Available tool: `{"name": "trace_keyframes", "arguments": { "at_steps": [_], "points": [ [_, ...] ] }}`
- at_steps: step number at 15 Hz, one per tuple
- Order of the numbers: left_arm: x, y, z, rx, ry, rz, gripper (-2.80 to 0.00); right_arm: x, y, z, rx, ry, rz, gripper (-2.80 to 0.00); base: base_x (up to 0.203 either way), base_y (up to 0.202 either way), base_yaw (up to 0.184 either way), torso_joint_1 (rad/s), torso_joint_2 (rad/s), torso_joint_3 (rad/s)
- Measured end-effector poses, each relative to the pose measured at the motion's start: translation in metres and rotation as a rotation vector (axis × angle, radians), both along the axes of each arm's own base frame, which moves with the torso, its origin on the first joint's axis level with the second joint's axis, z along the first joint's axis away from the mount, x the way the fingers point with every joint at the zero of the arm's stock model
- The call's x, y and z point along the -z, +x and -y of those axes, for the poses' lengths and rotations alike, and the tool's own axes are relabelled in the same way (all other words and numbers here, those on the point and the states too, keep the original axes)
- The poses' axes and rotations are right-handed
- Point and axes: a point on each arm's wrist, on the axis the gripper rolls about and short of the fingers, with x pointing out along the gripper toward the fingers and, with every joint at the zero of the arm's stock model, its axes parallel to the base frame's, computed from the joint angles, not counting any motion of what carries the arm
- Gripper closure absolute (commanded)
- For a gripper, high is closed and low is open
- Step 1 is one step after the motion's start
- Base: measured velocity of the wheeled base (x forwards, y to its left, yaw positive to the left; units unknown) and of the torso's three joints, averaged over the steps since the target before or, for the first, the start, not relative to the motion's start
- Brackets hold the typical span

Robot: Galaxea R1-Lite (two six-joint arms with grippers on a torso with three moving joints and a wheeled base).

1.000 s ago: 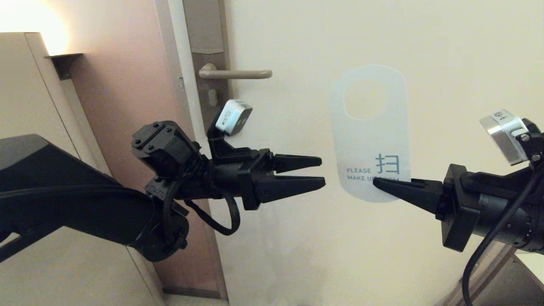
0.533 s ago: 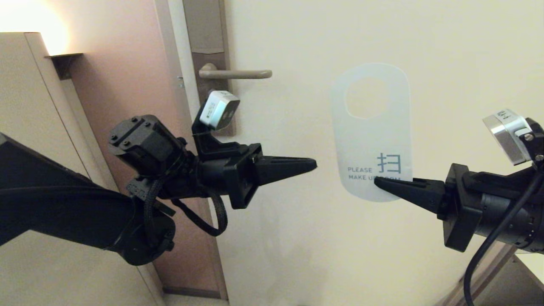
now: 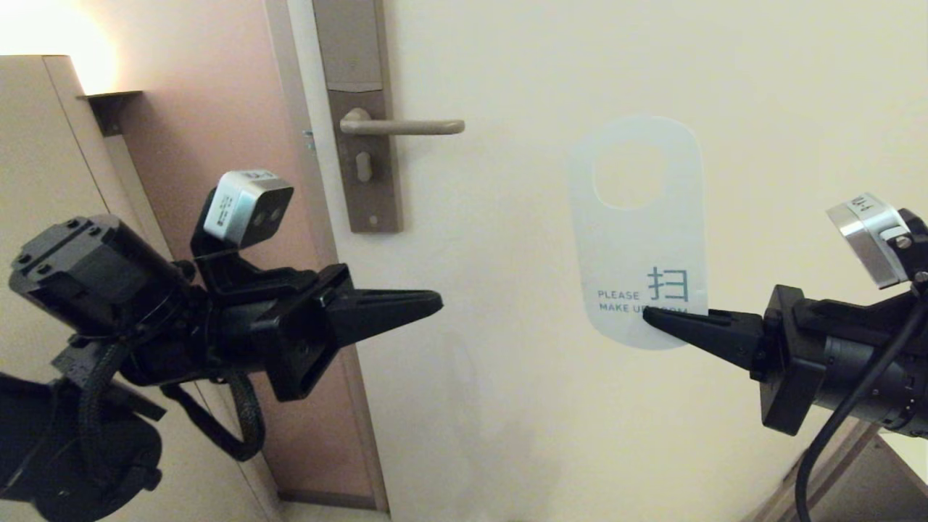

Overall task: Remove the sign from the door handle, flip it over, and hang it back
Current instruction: Hang the sign back with the other side facing out

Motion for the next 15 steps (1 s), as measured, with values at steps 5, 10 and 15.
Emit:
{"name": "trace_keyframes", "arguments": {
  "at_steps": [5, 10, 15],
  "points": [
    [0.019, -0.035, -0.033, -0.195, 0.082, -0.013, 0.00, 0.001, 0.001, 0.007, 0.034, -0.001, -0.002, 0.00, 0.000, 0.000, 0.000, 0.000, 0.00, 0.000],
    [0.027, -0.054, -0.051, -0.488, 0.187, 0.015, 0.00, 0.001, 0.003, 0.012, 0.063, 0.000, 0.000, 0.00, 0.000, 0.000, 0.000, 0.000, 0.00, 0.000],
    [0.031, -0.074, -0.087, -0.739, 0.244, 0.057, 0.00, -0.003, 0.005, 0.020, 0.104, 0.009, 0.024, 0.00, 0.000, 0.000, 0.000, 0.000, 0.00, 0.000]
  ]
}}
